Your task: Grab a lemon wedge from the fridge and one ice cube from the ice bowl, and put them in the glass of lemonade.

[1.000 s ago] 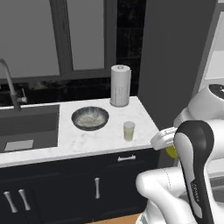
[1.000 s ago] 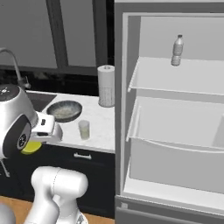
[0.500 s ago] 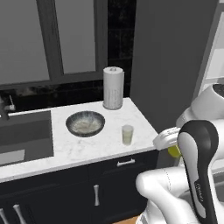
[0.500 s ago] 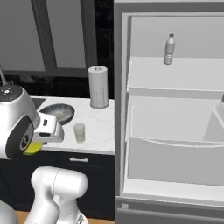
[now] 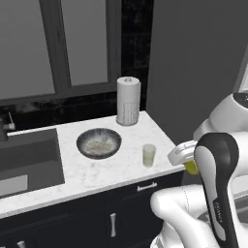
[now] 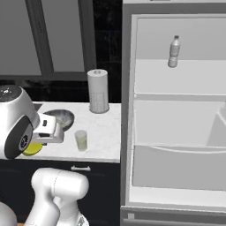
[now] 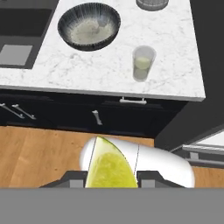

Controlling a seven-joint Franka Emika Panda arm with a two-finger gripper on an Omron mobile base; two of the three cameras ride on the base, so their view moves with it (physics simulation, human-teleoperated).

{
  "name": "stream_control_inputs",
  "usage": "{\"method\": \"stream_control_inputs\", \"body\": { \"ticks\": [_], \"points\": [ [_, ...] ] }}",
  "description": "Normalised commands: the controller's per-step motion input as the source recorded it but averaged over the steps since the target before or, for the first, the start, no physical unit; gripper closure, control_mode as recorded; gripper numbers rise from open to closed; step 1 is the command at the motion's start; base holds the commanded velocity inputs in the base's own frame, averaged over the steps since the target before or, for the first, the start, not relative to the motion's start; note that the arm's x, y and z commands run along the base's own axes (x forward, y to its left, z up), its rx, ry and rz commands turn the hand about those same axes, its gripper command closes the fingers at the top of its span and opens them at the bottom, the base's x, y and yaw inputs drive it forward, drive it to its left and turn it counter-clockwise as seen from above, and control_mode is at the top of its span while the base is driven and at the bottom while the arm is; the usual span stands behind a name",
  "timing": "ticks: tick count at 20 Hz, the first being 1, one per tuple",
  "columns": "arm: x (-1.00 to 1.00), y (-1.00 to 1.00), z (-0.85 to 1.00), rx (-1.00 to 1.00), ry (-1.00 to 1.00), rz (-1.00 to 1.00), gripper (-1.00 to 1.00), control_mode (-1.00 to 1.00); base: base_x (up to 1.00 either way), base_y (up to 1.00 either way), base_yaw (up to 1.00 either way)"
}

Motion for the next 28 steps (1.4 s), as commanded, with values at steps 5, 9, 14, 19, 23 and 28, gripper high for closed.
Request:
{"method": "stream_control_inputs", "body": {
  "ticks": [5,9,14,19,23,28],
  "points": [
    [0.00,0.00,0.00,0.00,0.00,0.00,1.00,1.00,0.26,0.40,-0.08],
    [0.00,0.00,0.00,0.00,0.00,0.00,1.00,1.00,0.51,0.73,-0.01],
    [0.00,0.00,0.00,0.00,0.00,0.00,1.00,1.00,0.66,0.18,0.00],
    [0.00,0.00,0.00,0.00,0.00,0.00,1.00,1.00,0.39,0.00,0.00],
    [0.00,0.00,0.00,0.00,0.00,0.00,1.00,1.00,0.30,0.00,-0.04],
    [0.00,0.00,0.00,0.00,0.00,0.00,1.00,1.00,0.79,0.00,-0.01]
  ]
}}
